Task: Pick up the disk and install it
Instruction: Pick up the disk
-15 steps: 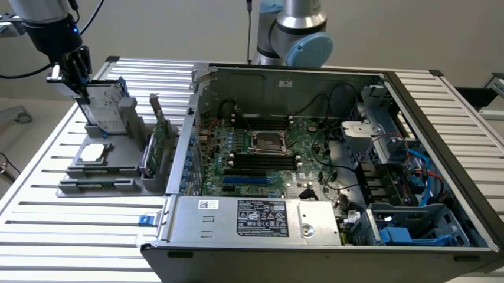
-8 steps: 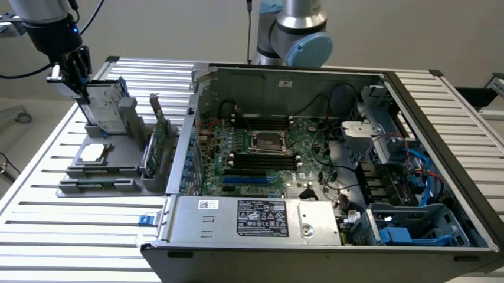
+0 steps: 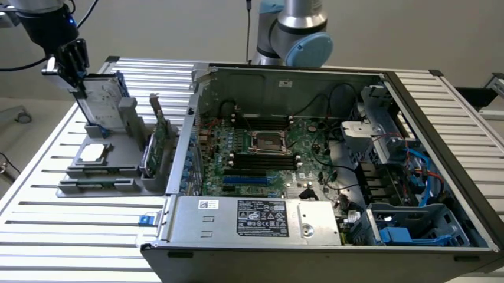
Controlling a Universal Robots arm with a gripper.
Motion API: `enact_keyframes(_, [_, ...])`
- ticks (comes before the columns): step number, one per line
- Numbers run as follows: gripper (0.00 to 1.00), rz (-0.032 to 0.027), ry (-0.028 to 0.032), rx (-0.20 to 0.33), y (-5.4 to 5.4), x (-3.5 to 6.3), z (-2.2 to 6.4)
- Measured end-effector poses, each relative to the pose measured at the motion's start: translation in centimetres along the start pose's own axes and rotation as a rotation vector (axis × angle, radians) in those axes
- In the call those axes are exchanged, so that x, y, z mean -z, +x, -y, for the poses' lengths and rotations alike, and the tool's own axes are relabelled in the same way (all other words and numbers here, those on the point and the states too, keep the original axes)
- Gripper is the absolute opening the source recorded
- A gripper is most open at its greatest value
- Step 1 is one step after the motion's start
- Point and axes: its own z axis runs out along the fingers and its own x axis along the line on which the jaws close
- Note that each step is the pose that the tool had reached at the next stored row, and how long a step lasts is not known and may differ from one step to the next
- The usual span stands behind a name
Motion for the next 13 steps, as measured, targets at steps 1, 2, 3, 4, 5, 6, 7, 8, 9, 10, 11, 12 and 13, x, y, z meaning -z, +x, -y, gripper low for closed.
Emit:
enact_keyframes(1, [0.33,0.0000,0.0001,0.000,0.0,0.49,-0.01])
enact_keyframes(2, [0.33,0.0000,0.0002,0.000,0.0,0.93,-0.02])
enact_keyframes(3, [0.33,0.0000,0.0000,0.000,0.0,1.38,-0.02])
enact_keyframes(4, [0.33,-0.0001,0.0002,0.000,0.0,1.83,0.00])
enact_keyframes(5, [0.33,-0.0001,0.0001,0.000,0.0,2.28,0.01])
enact_keyframes(6, [0.33,-0.0001,0.0000,0.000,0.0,2.74,0.05])
enact_keyframes(7, [0.33,0.0000,0.0002,0.000,0.0,3.21,0.10])
enact_keyframes(8, [0.33,0.0000,0.0000,0.000,0.1,3.66,0.15])
enact_keyframes(9, [0.33,0.0000,0.0002,0.000,0.1,4.11,0.20])
enact_keyframes(10, [0.33,0.0000,0.0001,0.000,0.1,4.56,0.29])
enact_keyframes(11, [0.33,-0.0001,0.0000,0.000,0.1,5.02,0.40])
enact_keyframes(12, [0.33,0.0000,0.0001,0.000,0.1,5.47,0.52])
enact_keyframes(13, [0.33,0.0000,0.0001,0.000,0.1,5.93,0.66])
